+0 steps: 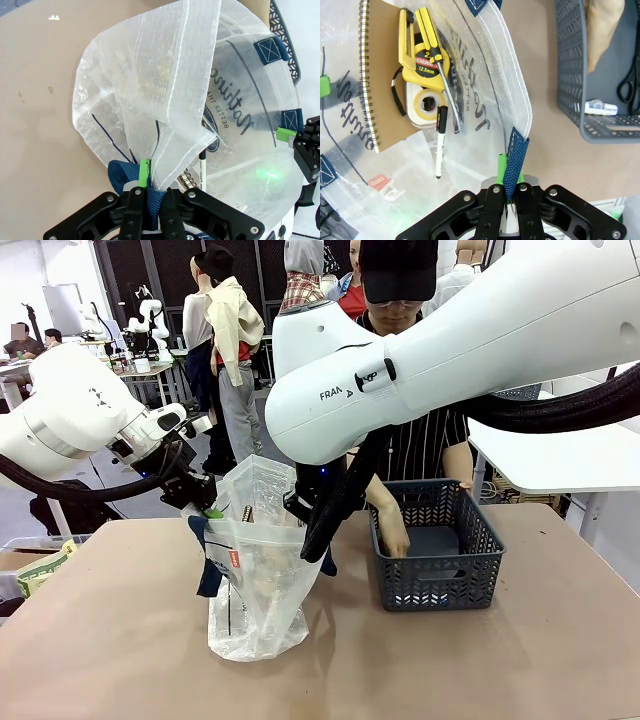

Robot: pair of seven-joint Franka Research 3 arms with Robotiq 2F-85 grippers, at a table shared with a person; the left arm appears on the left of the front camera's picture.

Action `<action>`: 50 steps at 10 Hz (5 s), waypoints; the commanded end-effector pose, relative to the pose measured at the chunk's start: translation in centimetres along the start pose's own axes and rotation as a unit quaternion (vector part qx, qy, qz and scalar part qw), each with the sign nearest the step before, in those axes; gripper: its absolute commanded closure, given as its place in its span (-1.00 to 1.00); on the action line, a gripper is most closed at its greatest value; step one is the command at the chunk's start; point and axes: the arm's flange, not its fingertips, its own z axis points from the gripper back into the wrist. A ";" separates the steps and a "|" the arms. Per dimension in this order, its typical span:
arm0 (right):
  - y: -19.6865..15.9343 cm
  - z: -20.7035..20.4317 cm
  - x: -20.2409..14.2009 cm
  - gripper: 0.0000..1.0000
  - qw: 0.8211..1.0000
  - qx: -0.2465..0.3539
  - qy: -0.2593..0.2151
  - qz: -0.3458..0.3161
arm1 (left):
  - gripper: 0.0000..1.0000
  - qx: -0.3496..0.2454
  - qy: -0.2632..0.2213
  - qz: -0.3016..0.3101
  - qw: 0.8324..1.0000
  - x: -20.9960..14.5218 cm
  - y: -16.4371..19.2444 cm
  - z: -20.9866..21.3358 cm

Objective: Transfer purchased items from the store into the shopping bag.
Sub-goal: Move the Reusable shopping bag to the right side of the table.

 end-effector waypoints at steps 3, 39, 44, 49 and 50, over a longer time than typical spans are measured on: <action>0.0 -0.1 -0.2 1.00 1.000 0.000 0.000 0.000 | 1.00 -0.001 -0.002 0.002 1.000 -0.2 0.0 0.1; 0.0 -0.1 -0.2 1.00 1.000 0.000 0.000 0.000 | 1.00 -0.001 -0.002 0.002 1.000 -0.2 0.0 0.1; 0.0 -0.1 -0.2 1.00 1.000 0.000 0.000 0.000 | 1.00 -0.001 -0.002 0.002 1.000 -0.2 0.0 0.1; 0.0 -0.1 -0.2 1.00 1.000 0.000 0.000 0.000 | 1.00 -0.001 -0.002 0.002 1.000 -0.2 0.0 0.1; 0.0 -0.1 -0.2 1.00 1.000 0.000 0.000 0.000 | 1.00 -0.001 -0.002 0.002 1.000 -0.2 0.0 0.1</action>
